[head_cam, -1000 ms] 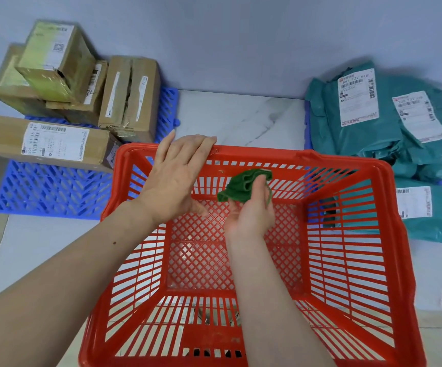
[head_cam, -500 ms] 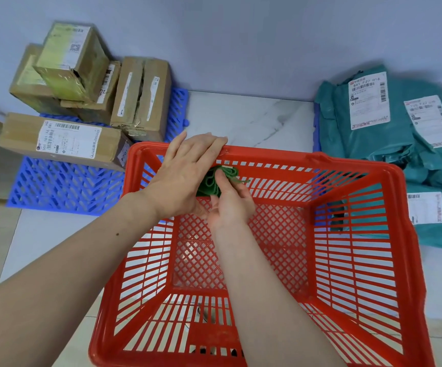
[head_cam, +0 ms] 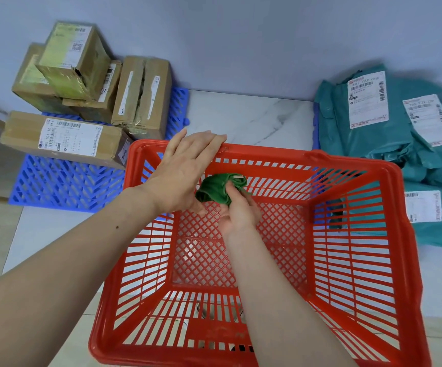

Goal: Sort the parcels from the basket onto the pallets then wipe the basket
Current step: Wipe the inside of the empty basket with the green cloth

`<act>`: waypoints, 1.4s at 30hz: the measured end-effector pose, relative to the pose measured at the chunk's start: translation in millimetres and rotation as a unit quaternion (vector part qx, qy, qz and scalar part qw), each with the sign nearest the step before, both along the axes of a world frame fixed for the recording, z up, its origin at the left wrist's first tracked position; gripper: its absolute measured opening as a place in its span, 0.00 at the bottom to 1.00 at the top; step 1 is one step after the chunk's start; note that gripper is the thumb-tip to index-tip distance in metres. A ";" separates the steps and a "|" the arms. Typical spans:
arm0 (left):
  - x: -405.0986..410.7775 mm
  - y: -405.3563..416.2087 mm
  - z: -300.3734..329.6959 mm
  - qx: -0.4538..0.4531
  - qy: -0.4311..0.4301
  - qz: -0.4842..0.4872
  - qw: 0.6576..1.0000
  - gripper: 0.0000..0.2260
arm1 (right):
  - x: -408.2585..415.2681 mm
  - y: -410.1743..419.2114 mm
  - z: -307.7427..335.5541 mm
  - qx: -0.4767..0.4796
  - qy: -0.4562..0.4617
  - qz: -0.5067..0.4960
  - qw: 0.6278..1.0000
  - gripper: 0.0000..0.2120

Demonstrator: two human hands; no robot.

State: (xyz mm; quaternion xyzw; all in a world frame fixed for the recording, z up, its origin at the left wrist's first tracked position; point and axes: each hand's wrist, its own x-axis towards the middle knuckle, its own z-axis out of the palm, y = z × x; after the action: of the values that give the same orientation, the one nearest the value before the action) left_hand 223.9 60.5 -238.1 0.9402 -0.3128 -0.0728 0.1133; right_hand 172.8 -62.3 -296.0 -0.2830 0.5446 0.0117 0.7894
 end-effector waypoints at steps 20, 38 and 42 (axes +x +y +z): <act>0.1 -1.2 2.8 0.017 0.024 0.007 1.000 0.64 | 7.6 -70.4 52.1 0.164 -0.052 -0.058 0.983 0.10; -99.8 -70.4 35.7 -0.562 0.547 0.440 0.439 0.19 | -63.6 -123.5 78.2 0.146 -0.263 0.305 0.903 0.29; -108.8 -68.7 27.0 -0.597 0.499 0.467 0.420 0.11 | -69.0 -118.5 87.5 0.037 -0.211 0.367 0.905 0.26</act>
State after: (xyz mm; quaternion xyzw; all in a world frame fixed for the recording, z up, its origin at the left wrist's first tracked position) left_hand 115.1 -8.2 -211.1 0.4375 0.3207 -0.2603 0.7987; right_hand 103.8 -180.7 -208.4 -0.4291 0.2218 0.2607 0.8359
